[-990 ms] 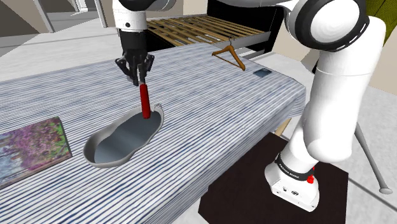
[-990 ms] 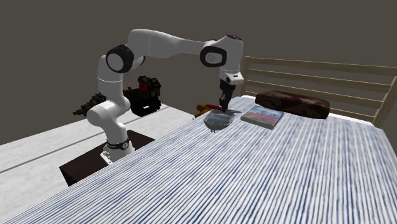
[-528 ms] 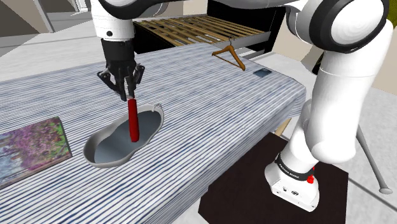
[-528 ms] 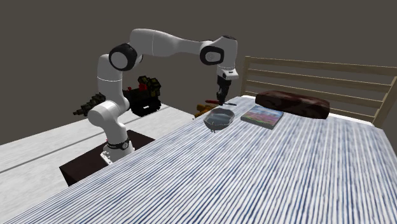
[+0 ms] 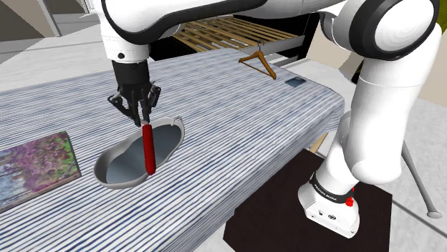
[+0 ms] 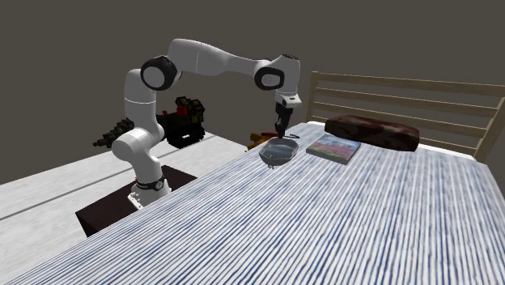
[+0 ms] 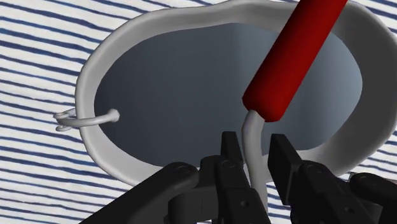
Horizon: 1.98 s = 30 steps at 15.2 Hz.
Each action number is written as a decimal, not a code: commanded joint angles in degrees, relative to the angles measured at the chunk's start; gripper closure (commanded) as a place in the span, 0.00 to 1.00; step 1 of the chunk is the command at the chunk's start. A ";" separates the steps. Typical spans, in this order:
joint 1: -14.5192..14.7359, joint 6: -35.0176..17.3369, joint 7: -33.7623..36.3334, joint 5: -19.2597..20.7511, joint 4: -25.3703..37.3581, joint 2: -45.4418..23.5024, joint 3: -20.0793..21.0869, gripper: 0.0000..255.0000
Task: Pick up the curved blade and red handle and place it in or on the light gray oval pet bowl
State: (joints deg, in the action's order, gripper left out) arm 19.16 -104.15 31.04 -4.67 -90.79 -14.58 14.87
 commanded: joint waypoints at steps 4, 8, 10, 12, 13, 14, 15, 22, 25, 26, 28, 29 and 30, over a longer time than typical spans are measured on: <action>-0.07 -3.89 -0.45 -0.07 -3.76 -0.14 -0.06 1.00; -0.05 -6.47 -0.68 -0.02 -5.86 -0.63 -0.09 1.00; -0.05 -6.47 -0.68 -0.02 -5.85 -0.65 -0.09 1.00; -0.05 -6.47 -0.68 -0.02 -5.84 -0.65 -0.09 1.00; -0.05 -6.47 -0.68 -0.02 -5.84 -0.65 -0.09 1.00; -0.05 -6.47 -0.68 -0.02 -5.84 -0.65 -0.09 1.00; -0.05 -6.47 -0.68 -0.02 -5.84 -0.65 -0.09 1.00; -0.17 -4.65 -0.69 -0.06 -4.37 -0.32 -0.13 0.00; -0.47 0.53 -0.67 -0.09 0.29 0.19 -0.25 0.00; -0.47 0.53 -0.67 -0.09 0.29 0.19 -0.25 0.00; -0.47 0.53 -0.67 -0.09 0.29 0.19 -0.25 0.00; -0.47 0.53 -0.67 -0.09 0.29 0.19 -0.25 0.00; -0.47 0.53 -0.67 -0.09 0.29 0.19 -0.25 0.00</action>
State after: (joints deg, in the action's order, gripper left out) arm 18.70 -103.68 30.37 -4.76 -90.53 -14.40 14.62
